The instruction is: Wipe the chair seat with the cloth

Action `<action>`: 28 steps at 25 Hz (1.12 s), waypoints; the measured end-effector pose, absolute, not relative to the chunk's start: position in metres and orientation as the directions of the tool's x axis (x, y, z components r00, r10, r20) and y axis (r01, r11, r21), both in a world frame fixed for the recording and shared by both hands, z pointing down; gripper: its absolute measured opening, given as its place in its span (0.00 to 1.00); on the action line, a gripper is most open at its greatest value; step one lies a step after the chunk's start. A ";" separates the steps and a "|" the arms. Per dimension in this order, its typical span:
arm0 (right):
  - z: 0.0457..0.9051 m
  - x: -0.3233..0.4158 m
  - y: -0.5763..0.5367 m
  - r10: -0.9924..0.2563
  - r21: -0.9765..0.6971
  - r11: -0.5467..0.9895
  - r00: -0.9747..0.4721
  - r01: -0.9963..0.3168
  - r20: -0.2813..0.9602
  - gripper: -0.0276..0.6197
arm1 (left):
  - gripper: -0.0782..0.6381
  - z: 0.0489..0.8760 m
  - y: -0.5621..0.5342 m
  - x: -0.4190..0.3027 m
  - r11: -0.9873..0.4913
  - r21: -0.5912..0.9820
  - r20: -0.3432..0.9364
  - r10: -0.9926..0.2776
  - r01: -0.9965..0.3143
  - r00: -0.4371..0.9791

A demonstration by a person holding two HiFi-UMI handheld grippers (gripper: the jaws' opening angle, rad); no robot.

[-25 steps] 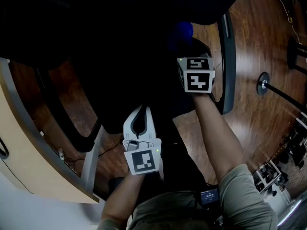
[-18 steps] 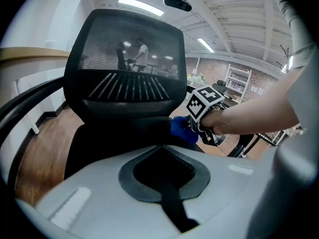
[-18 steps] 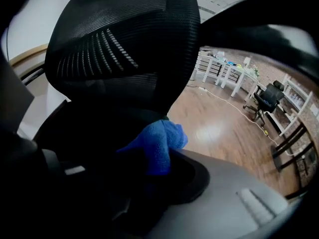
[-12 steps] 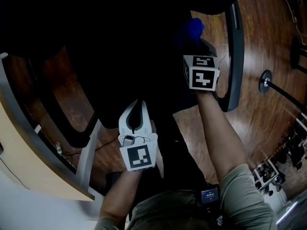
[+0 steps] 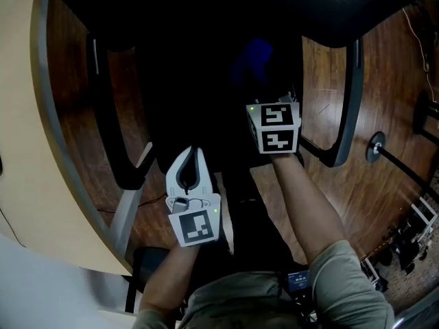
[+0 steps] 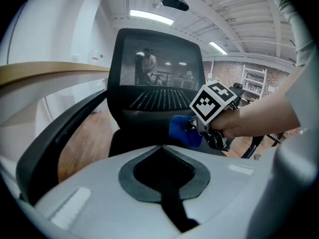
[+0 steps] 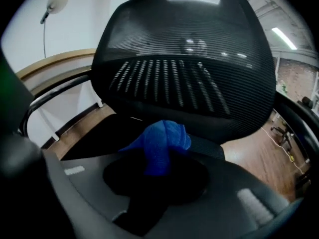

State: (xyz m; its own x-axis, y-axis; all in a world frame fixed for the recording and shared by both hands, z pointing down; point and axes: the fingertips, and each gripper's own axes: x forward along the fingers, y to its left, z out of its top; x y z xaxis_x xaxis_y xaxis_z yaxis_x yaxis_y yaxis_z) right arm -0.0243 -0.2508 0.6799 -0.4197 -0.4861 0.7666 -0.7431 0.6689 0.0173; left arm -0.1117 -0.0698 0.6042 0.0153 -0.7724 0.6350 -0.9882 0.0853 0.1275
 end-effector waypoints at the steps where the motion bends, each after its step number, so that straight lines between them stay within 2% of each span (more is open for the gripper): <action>1: 0.676 -0.043 -0.242 -0.469 0.005 0.702 -0.457 -0.712 0.756 0.19 | 0.12 0.603 -0.063 -0.119 0.099 0.119 0.636 -0.772 -0.988 -0.001; 7: 0.671 -0.141 -0.186 -0.344 -0.033 0.853 -0.609 -0.521 0.714 0.19 | 0.12 0.595 -0.023 -0.156 0.170 0.090 0.639 -0.765 -0.981 -0.074; 16: 0.704 -0.239 -0.115 -0.170 -0.070 0.943 -0.650 -0.326 0.741 0.19 | 0.12 0.594 0.017 -0.198 0.253 0.080 0.649 -0.747 -0.964 -0.142; 21: 0.723 -0.234 -0.114 -0.171 -0.050 0.943 -0.607 -0.330 0.776 0.19 | 0.12 0.601 0.021 -0.198 0.258 0.089 0.653 -0.745 -0.962 -0.139; 28: 0.719 -0.169 -0.160 -0.276 -0.004 0.885 -0.532 -0.465 0.800 0.19 | 0.12 0.598 -0.003 -0.174 0.207 0.103 0.648 -0.756 -0.973 -0.092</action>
